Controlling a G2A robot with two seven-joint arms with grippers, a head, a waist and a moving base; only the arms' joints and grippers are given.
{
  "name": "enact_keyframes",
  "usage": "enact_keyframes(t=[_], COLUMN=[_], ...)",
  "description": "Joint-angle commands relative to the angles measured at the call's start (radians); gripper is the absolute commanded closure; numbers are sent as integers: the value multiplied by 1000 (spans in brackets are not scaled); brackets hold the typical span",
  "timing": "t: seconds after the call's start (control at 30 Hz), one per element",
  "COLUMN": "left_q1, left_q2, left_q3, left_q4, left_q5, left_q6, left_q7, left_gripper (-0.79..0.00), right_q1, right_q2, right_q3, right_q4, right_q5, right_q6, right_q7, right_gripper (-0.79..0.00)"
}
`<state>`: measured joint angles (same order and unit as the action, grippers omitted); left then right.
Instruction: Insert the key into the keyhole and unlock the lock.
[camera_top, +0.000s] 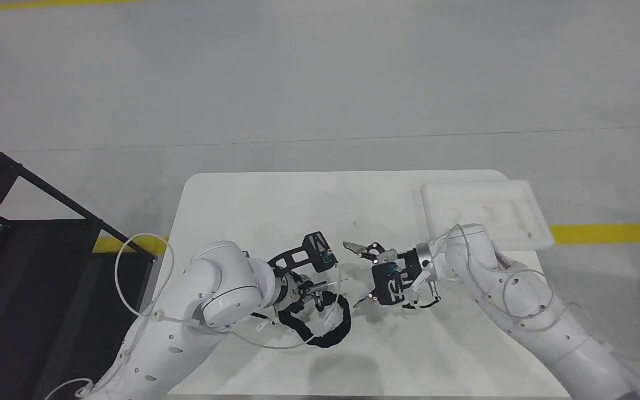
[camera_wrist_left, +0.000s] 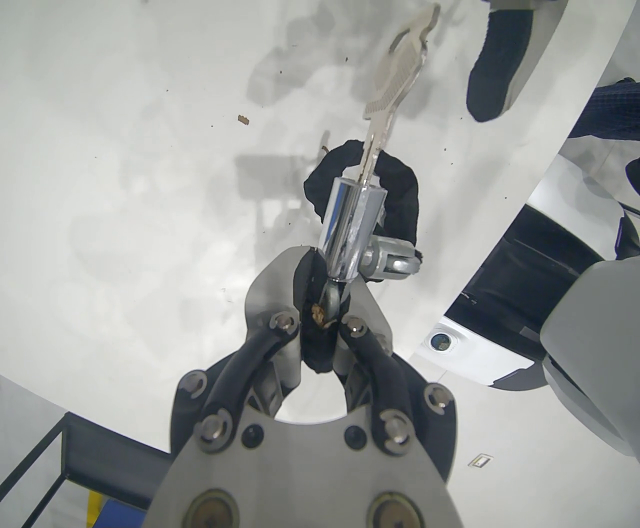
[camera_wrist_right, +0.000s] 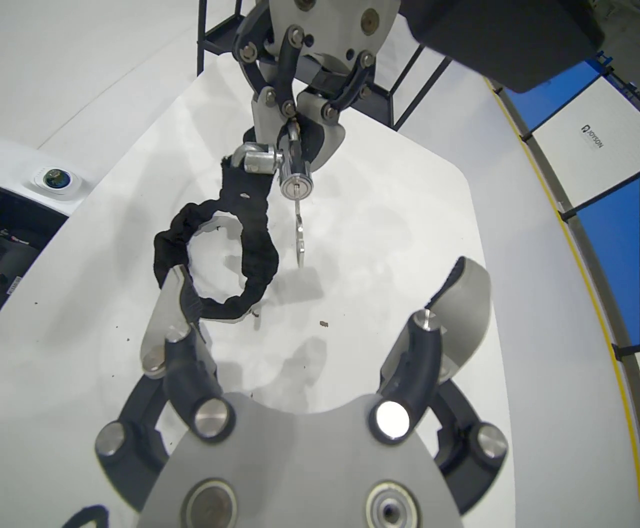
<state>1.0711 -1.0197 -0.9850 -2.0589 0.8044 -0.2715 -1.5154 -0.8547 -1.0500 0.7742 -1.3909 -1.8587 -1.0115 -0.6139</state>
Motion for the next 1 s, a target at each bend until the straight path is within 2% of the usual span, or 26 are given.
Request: enact_keyframes(t=[0.0,0.13,0.17,0.27,0.43,0.77,0.97], left_q1=[-2,2,3,5,6,12,23], left_q2=[1,3,3,6,10,16,20], left_q3=[3,6,7,3,-3,-6,-8], left_q4=[1,3,5,13,22,20,18], left_q5=[3,7,7,5,5,4,37], left_q6=[1,2,1,-2,-3,-8,-19], left_q7=[2,12,16,21,23,33,82], left_gripper=[0,0,0,0,0,0,0], right_q1=[19,61,72,100,134,176,200], right_q2=[-8,-17,-19,-20,-17,-7,-8], right_q3=[-25,-69,-80,-112,-155,-231,-274], right_q4=[21,77,89,121,151,186,216], right_q5=[24,82,91,118,130,144,190], right_q6=[-1,-1,-1,-1,-1,-1,-1], right_q7=[-15,-54,-59,-76,-92,-139,-167], right_gripper=[-252,-55,-43,-58,0,0,0])
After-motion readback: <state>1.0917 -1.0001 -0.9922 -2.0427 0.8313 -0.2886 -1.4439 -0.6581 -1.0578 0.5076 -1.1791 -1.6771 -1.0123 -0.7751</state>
